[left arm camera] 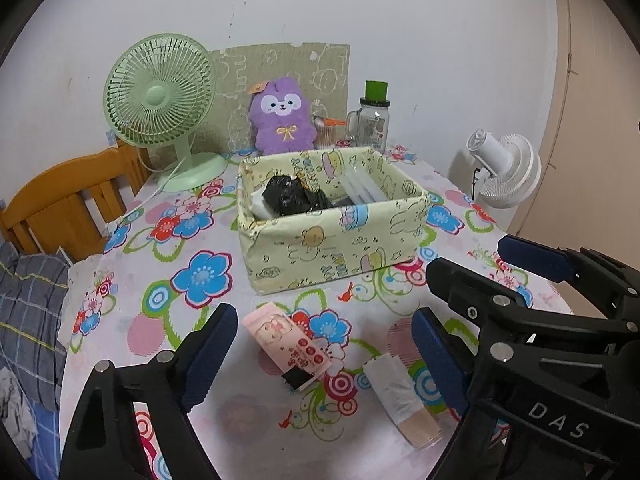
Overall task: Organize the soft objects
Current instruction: 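Move the left tool to the pink card while the right tool approaches the white-beige roll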
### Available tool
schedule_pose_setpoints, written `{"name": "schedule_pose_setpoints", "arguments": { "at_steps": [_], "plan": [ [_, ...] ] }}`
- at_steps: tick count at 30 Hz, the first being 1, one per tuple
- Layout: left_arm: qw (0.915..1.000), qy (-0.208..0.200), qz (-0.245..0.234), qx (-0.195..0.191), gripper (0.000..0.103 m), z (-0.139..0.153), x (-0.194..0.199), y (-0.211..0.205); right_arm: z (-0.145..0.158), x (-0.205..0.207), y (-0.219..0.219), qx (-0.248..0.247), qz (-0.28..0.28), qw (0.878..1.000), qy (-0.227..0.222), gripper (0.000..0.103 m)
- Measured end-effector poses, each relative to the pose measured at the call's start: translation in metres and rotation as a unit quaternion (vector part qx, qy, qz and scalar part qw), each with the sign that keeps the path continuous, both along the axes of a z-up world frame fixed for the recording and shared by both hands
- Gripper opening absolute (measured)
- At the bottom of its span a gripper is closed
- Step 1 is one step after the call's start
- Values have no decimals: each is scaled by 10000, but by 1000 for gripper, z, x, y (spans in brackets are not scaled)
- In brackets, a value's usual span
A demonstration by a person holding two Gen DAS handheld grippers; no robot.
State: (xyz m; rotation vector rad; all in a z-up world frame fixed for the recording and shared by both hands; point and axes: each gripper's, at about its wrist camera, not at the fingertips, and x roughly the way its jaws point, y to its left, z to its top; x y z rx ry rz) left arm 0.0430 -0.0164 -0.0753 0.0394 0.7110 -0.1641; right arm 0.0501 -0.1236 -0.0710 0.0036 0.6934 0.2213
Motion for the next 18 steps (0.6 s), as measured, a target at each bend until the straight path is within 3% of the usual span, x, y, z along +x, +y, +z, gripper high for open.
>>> {"name": "schedule_pose_setpoints", "arguments": {
  "at_steps": [6, 18],
  "plan": [
    [9999, 165, 30, -13, 83, -14, 0, 5, -14, 1, 4, -49, 9, 9999, 146, 66],
    [9990, 442, 71, 14, 82, -46, 3, 13, -44, 6, 16, -114, 108, 9989, 434, 63]
  ]
}}
